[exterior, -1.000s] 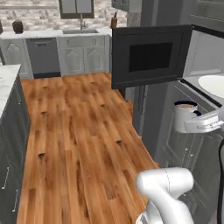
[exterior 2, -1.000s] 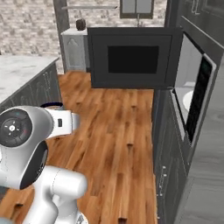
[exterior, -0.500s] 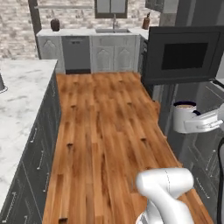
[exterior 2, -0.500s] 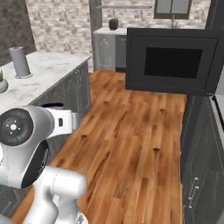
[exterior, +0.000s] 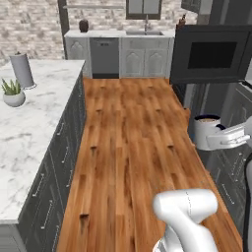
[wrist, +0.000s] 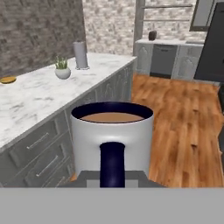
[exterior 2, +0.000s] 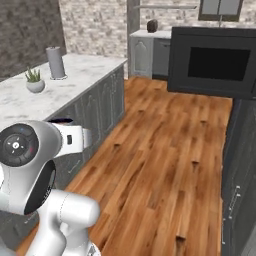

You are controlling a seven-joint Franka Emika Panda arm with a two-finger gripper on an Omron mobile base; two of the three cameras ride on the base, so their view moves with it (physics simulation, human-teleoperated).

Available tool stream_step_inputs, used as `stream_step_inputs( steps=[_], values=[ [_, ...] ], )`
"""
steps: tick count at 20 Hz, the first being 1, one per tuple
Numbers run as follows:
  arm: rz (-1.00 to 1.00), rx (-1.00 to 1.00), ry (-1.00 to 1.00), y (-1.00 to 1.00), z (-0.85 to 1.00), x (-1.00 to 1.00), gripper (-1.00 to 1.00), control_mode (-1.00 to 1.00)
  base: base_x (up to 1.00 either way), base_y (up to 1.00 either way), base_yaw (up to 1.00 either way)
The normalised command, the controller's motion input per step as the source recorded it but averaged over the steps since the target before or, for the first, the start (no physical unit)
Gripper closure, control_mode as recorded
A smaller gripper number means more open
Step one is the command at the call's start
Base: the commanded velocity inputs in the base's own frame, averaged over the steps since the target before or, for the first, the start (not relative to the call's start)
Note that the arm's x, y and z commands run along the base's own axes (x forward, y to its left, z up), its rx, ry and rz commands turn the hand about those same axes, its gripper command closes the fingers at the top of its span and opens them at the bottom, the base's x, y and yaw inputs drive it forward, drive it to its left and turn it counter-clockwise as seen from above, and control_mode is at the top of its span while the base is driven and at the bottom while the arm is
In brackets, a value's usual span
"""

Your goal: Pick the cup of tea, navigate to the dining table, and place it on the saucer.

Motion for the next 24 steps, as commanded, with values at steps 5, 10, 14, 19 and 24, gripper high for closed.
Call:
stream_step_inputs(
  steps=[5, 10, 14, 19, 24],
  values=[
    [0.0, 0.0, 0.0, 0.0, 0.0, 0.0, 1.0, 1.0, -0.74, 0.28, 0.21],
    [0.0, 0.0, 0.0, 0.0, 0.0, 0.0, 1.0, 1.0, -0.23, 0.76, 0.13],
    [0.0, 0.0, 0.0, 0.0, 0.0, 0.0, 1.0, 1.0, 0.01, 1.0, 0.02],
    [0.0, 0.0, 0.0, 0.0, 0.0, 0.0, 1.0, 1.0, 0.07, 1.0, 0.0],
    [0.0, 0.0, 0.0, 0.0, 0.0, 0.0, 1.0, 1.0, 0.02, 1.0, 0.0]
  ],
)
